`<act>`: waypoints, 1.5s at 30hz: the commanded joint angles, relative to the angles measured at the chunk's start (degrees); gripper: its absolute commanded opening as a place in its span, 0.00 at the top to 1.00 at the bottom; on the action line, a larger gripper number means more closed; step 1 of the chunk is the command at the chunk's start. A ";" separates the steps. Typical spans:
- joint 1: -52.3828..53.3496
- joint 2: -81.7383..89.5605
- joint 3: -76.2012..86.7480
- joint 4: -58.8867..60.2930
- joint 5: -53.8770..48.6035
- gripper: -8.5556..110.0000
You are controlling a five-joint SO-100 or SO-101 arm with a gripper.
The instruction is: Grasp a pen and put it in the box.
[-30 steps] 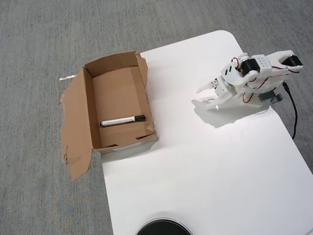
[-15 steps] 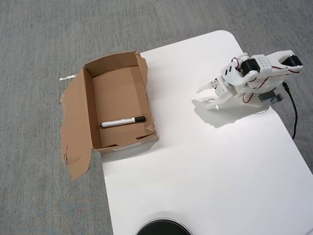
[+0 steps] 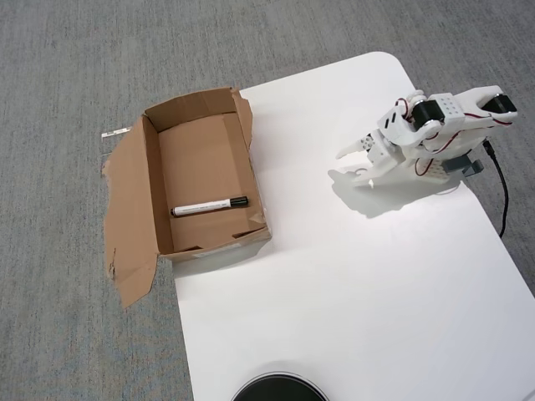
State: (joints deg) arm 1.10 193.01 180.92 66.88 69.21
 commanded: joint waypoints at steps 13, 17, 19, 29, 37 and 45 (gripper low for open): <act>0.48 3.43 1.63 0.26 58.32 0.73; 0.57 3.43 1.63 0.26 75.63 0.73; 0.57 3.43 1.63 0.26 82.75 0.73; 0.57 3.43 1.54 0.26 94.26 0.73; 0.57 3.43 1.54 0.35 94.26 0.73; 0.48 3.43 1.54 0.35 94.17 0.73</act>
State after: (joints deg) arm 1.19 193.01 180.92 66.71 162.91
